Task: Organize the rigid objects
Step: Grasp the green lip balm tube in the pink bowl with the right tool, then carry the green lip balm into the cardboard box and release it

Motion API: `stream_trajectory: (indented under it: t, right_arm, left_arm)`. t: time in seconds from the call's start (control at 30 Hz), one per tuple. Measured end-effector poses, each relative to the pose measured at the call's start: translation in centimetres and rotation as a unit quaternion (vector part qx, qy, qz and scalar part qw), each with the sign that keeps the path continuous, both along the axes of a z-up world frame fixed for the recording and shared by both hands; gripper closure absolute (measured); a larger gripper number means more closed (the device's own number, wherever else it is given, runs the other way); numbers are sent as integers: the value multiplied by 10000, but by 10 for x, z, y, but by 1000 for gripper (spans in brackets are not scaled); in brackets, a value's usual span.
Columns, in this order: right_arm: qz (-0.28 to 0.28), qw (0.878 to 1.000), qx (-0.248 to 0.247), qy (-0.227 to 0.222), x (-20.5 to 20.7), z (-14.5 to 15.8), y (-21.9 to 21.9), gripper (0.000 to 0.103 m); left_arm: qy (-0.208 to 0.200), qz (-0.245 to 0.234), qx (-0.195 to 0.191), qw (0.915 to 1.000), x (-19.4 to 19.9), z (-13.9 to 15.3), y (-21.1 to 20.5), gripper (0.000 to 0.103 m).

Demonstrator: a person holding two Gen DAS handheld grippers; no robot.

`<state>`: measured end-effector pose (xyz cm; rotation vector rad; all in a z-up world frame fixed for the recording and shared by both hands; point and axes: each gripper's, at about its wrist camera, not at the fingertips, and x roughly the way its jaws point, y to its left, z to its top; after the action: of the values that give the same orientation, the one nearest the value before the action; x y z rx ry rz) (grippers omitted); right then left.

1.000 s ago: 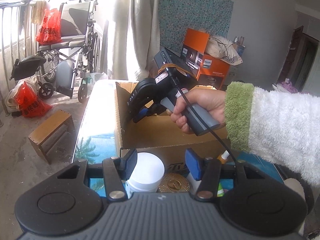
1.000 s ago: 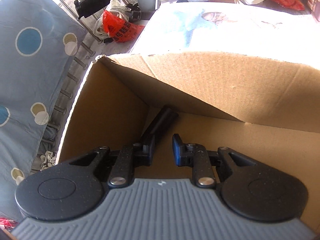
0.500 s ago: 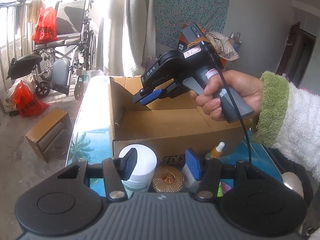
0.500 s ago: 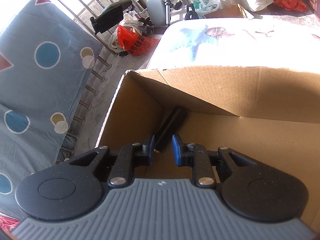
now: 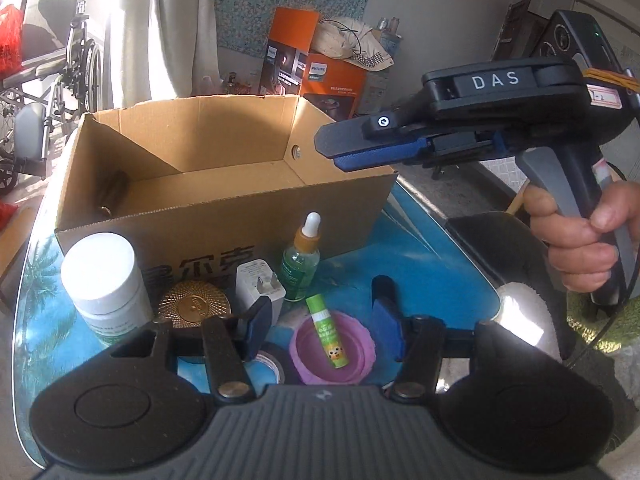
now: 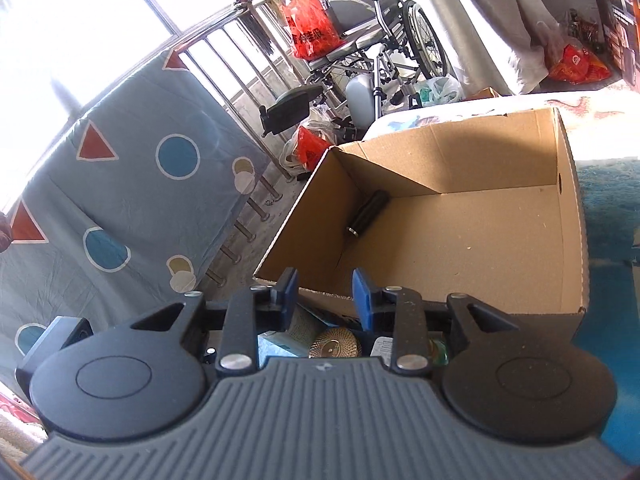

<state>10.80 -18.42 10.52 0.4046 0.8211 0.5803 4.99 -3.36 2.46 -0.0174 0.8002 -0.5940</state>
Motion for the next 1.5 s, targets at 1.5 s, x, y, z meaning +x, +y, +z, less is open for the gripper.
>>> stream_trajectory:
  t: [1.5]
  right_arm:
    - [-416,9977,-380,-374,-55,-94,27,89]
  left_arm:
    - [-307,-107,1652,9857,-6,-30,-68,85]
